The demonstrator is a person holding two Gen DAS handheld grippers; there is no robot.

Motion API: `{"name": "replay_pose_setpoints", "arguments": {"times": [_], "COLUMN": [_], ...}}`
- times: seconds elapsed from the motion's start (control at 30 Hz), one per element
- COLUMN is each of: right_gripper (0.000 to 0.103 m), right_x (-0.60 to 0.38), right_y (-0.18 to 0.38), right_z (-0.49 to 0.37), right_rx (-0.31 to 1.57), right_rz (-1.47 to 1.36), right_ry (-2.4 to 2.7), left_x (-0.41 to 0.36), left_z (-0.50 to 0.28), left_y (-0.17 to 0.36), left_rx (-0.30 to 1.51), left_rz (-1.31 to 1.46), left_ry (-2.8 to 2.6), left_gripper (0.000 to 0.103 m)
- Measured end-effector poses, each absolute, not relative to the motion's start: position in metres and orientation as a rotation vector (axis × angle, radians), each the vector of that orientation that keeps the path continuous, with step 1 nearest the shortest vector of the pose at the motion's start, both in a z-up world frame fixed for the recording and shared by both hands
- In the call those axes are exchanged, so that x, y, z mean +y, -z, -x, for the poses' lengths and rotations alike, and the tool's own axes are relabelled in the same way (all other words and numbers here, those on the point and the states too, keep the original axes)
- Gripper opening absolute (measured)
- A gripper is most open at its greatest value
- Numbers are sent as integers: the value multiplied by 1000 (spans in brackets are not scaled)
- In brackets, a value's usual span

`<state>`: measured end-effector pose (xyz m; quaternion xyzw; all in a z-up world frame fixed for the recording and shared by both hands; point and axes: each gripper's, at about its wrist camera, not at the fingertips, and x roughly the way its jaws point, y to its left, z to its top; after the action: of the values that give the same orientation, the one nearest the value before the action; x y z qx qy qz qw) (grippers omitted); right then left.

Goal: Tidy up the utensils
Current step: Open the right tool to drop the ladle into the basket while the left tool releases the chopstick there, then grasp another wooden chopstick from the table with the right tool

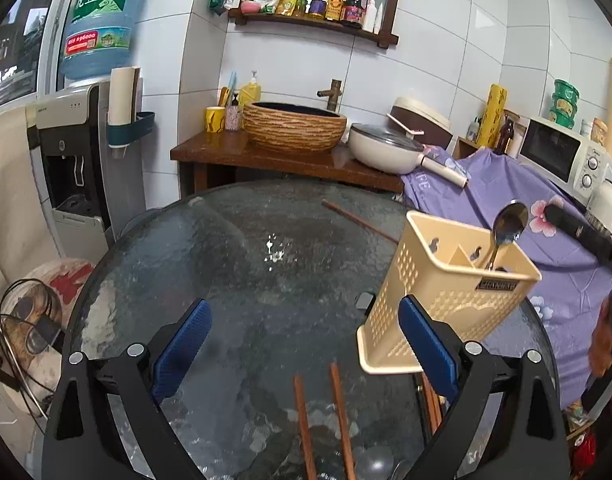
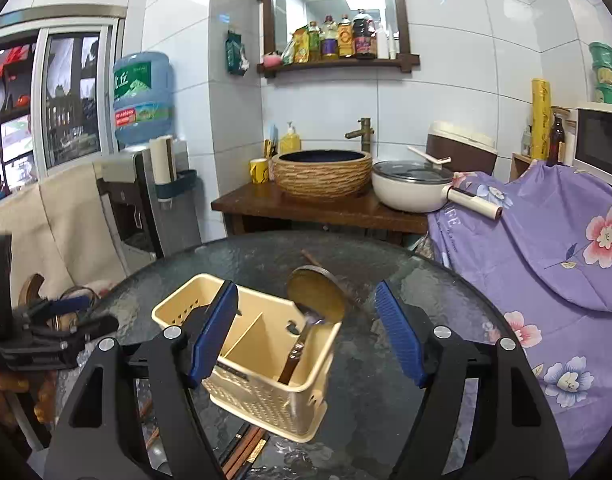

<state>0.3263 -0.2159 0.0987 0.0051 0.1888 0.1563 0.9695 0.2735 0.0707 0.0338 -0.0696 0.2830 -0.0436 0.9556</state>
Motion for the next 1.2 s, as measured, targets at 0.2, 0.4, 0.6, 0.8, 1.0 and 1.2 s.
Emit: {"name": "replay_pose_setpoints", "arguments": {"times": [0.2,0.4,0.6,0.8,1.0,1.2], "right_gripper": [71,71,63,55,45,36], "right_x": [-260,-285,-281,-216,-133,-107], "right_y": [-112,-78,-13,23,47,59], "right_z": [-347,-395,-488,-579,-650,-697], "right_rx": [404,519,730,840,905,946], "right_rz": [-68,-16,68,121,245,273], "right_ry": [-265,-196,-193,-384,-534,-550], "left_x": [77,78,82,98,109,112], "left_z": [-257,-248,-243,-247,-243,-235], "left_y": [-19,-6,3,19,32,28], "left_rx": [604,618,623,652,676,651], "left_rz": [120,103,112,135,160,149], "left_ry": [76,57,34,-27,-71,-122], "left_gripper": [93,92,85,82,81,81]}}
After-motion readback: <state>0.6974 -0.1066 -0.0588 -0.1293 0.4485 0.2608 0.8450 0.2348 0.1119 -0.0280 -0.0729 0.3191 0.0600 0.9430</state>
